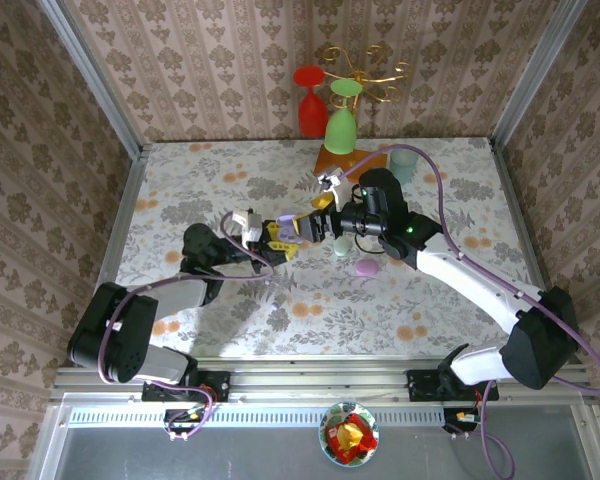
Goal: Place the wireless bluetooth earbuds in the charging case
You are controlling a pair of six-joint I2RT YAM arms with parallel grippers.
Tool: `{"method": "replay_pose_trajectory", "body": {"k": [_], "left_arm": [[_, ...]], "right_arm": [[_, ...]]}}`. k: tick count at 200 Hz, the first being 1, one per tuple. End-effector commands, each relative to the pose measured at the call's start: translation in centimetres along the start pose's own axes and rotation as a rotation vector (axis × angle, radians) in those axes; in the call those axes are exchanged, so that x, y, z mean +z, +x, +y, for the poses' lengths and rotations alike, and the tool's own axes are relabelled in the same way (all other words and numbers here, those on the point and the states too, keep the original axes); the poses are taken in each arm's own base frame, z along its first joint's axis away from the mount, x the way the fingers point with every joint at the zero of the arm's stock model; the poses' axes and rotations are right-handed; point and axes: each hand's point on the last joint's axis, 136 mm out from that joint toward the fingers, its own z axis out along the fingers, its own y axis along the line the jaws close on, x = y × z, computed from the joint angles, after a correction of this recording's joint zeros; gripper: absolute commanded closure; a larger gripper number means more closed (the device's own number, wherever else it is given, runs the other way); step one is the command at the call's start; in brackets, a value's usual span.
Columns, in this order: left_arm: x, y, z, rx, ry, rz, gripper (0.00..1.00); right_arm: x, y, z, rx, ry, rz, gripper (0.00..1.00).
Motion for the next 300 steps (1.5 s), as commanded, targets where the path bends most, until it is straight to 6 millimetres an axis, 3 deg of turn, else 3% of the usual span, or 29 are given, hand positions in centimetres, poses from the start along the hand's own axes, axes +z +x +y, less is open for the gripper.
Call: {"method": "replay_pose_trajectory", "body": {"k": [1, 35, 60, 97, 149, 178, 201, 216, 265, 300], "left_arm": [[-0.4, -0.7, 1.0, -0.005, -0.033, -0.019, 0.7], [-1.3, -0.5, 3.3, -0.036, -0.131, -0.03, 0.7], [-2.8, -0.1, 5.6, -0.035, -0.232, -0.033, 0.7], [-5.8, 0.1, 8.5, 0.011, -0.384, -0.035, 0.69], [-8.8, -0.1, 10.4, 0.049, -0.5, -0.035, 0.69], [-9.7, -0.1, 10.9, 0.051, -0.534, -0.036, 0.69], [-10.5, -0.1, 11.2, 0.059, -0.564, -0.037, 0.69], [-10.9, -0.1, 11.4, 0.056, -0.58, -0.039, 0.69], [-12.5, -0.5, 12.3, 0.06, -0.647, -0.05, 0.69], [-13.1, -0.8, 12.5, 0.066, -0.668, -0.055, 0.68]], "right_arm": [[-0.8, -1.7, 1.2, 0.002, -0.048, -0.052, 0.21], [-1.5, -1.8, 0.9, 0.035, -0.018, -0.071, 0.2], [-1.7, -0.4, -1.0, 0.176, 0.085, -0.049, 0.21], [-0.6, 4.9, -2.3, 0.452, 0.126, 0.018, 0.28], [4.1, 12.8, -1.5, 0.622, 0.123, 0.212, 0.4], [6.7, 16.6, 0.1, 0.69, 0.099, 0.353, 0.46], [8.1, 19.1, 2.5, 0.689, 0.061, 0.458, 0.5], [8.8, 20.1, 3.8, 0.652, 0.052, 0.512, 0.51], [10.5, 23.2, 5.4, 0.675, 0.037, 0.667, 0.55], [11.1, 24.8, 8.3, 0.647, -0.024, 0.773, 0.55]]}}
